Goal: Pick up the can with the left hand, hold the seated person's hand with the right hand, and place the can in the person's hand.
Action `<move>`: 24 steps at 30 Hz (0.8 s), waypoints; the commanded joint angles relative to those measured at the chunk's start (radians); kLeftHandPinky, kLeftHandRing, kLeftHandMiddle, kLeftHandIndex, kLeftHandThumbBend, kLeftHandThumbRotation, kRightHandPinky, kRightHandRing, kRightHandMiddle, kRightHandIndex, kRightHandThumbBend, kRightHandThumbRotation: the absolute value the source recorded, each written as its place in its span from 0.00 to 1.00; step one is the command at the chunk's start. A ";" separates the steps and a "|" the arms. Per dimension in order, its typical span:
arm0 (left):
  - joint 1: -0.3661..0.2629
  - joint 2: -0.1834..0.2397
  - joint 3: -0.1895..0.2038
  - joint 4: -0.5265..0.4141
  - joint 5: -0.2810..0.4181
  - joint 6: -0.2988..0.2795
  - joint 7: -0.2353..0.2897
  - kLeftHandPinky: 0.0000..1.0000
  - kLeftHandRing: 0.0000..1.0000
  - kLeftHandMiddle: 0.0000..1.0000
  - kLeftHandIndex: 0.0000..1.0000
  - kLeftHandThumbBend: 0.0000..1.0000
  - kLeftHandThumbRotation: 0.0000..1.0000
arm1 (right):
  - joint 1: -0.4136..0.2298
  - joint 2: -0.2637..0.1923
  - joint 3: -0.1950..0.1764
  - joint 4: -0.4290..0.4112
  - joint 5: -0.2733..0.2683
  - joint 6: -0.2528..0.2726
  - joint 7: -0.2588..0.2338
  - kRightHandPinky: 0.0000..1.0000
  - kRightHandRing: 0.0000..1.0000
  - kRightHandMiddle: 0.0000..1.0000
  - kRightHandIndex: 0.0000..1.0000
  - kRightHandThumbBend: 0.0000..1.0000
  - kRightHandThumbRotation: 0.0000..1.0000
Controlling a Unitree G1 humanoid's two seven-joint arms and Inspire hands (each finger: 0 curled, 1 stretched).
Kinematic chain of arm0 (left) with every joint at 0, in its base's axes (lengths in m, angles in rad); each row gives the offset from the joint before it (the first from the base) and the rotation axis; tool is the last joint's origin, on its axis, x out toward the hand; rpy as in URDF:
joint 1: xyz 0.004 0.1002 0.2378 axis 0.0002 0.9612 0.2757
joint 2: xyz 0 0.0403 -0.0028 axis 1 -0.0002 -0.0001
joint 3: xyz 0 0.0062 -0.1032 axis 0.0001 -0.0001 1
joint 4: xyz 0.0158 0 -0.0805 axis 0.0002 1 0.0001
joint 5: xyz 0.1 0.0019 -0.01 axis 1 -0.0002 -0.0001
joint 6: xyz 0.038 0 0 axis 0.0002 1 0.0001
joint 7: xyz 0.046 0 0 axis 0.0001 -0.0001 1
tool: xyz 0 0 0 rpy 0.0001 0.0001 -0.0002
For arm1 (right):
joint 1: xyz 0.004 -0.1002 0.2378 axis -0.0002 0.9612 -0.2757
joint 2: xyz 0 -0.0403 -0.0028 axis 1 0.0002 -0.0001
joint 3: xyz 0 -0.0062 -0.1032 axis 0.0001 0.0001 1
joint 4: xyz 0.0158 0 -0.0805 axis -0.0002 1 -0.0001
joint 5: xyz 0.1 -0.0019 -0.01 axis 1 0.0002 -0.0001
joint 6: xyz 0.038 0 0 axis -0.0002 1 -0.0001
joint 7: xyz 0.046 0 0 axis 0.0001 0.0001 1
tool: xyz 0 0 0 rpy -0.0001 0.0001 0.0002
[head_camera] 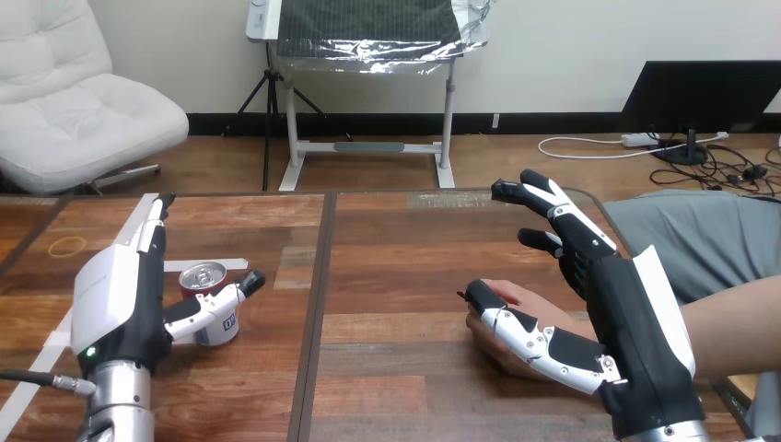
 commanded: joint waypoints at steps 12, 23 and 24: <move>-0.104 0.031 -0.029 0.065 -0.005 -0.009 0.038 0.80 0.87 0.91 0.94 0.97 0.66 | -0.074 -0.012 -0.024 -0.041 0.016 -0.004 0.012 0.85 0.94 0.95 0.80 0.54 0.00; -0.128 0.043 -0.043 0.113 -0.008 0.004 0.037 0.81 0.89 0.92 0.94 0.98 0.68 | -0.084 -0.017 -0.030 -0.039 0.017 0.001 0.026 0.85 0.95 0.95 0.80 0.55 0.00; -0.130 0.045 -0.044 0.118 -0.006 0.005 0.037 0.82 0.89 0.92 0.94 0.98 0.68 | -0.085 -0.017 -0.030 -0.039 0.017 0.002 0.028 0.85 0.95 0.96 0.80 0.55 0.00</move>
